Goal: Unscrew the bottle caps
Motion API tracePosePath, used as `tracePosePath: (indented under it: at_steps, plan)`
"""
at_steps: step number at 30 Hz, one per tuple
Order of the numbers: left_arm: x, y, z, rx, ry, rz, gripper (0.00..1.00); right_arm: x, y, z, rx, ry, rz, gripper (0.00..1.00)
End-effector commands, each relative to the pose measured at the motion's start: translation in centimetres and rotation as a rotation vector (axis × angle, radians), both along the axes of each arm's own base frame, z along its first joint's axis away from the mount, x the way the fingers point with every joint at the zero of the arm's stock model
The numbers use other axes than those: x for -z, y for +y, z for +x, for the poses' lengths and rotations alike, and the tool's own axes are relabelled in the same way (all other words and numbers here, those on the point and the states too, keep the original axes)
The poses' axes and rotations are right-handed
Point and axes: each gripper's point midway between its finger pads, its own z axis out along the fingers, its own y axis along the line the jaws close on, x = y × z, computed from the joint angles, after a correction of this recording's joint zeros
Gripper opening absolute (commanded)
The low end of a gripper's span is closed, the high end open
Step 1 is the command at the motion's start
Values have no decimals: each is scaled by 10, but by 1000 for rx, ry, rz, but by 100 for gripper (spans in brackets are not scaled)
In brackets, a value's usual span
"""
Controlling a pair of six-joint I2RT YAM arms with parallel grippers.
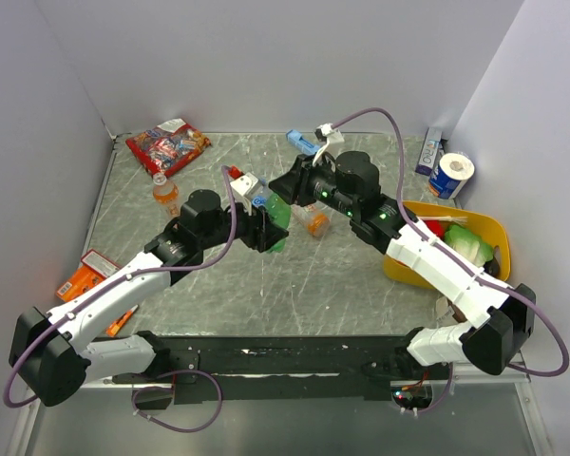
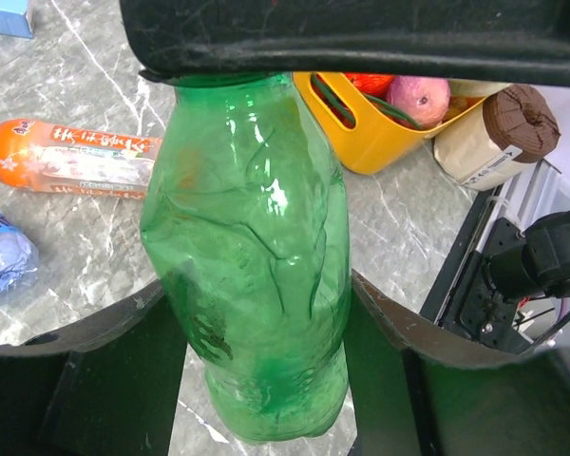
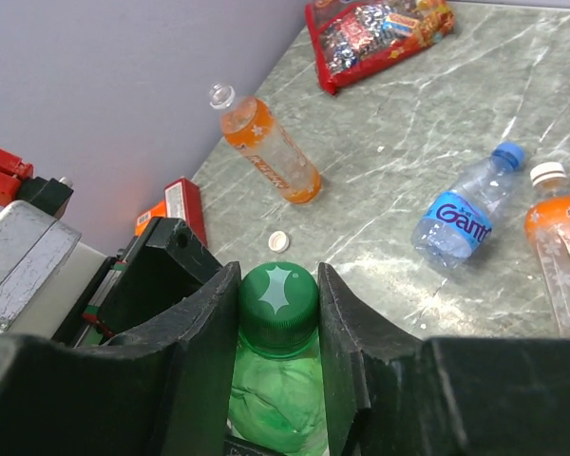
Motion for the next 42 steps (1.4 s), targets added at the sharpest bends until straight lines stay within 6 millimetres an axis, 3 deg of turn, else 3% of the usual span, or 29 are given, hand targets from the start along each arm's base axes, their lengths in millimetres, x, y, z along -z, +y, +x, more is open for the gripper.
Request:
tracePosePath:
  at_steps: [1,8,16,20,23,28,32,33,36,39,42]
  plan:
    - [-38,-7,-12,75,-113,-45,43,-24,-5,-3,-45,-70,78,4]
    - [-53,-18,-45,290,-116,-123,43,-33,-12,-19,-234,-174,112,0]
    - [-74,-14,-96,624,-79,-267,43,-39,-12,-71,-592,-283,201,0]
    - [-80,-10,-111,721,-71,-302,43,-42,-12,-89,-703,-331,211,0]
    - [-81,-9,-114,747,-60,-313,43,-43,-13,-99,-751,-346,211,0]
    - [-77,-10,-106,694,-59,-286,43,-42,-15,-96,-726,-354,196,0]
    - [-68,-12,-82,552,-58,-227,43,-41,-21,-77,-608,-288,182,27]
    - [-69,-12,-66,470,-93,-205,42,-42,-22,-72,-569,-273,181,47]
    - [-59,-9,-43,334,-87,-155,42,-45,-34,-56,-445,-238,182,74]
    - [-54,-7,-32,266,-84,-121,42,-46,-47,-46,-332,-191,192,83]
    - [-48,-6,-21,194,-71,-92,41,-43,-60,-25,-171,-142,185,83]
